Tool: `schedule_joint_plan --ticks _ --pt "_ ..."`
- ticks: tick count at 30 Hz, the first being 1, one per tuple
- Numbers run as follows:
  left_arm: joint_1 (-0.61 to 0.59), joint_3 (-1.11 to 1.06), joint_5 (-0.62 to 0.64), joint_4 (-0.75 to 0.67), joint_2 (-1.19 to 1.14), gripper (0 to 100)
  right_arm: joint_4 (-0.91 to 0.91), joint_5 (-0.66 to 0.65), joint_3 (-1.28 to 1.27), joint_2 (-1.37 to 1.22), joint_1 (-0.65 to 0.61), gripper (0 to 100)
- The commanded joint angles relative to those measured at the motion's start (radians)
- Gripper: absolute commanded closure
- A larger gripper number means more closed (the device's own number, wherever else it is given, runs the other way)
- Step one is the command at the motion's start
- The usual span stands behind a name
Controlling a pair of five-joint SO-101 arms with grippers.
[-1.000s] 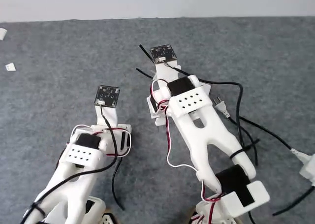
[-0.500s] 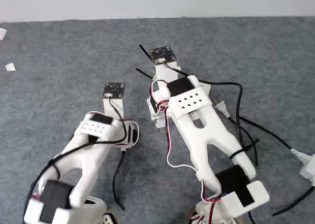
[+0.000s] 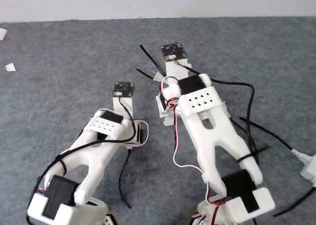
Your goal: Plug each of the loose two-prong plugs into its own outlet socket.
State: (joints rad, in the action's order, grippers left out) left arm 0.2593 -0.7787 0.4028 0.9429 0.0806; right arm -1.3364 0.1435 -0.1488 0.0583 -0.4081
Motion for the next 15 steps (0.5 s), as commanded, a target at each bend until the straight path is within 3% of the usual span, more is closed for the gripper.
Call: schedule_joint_plan --ticks 1,6,12,15 --pt "0.054 0.119 0.075 0.046 -0.008 98 -0.028 -0.014 0.057 0.064 0.008 99.1" --pt "0.092 0.168 0.132 0.051 -0.021 97 -0.031 -0.014 0.058 0.068 0.015 99.1" --pt "0.008 0.294 0.203 0.091 -0.206 74 -0.033 -0.014 0.058 0.067 0.019 99.1" --pt "0.008 0.369 0.199 0.158 -0.296 72 -0.031 -0.014 0.058 0.067 0.019 99.1"
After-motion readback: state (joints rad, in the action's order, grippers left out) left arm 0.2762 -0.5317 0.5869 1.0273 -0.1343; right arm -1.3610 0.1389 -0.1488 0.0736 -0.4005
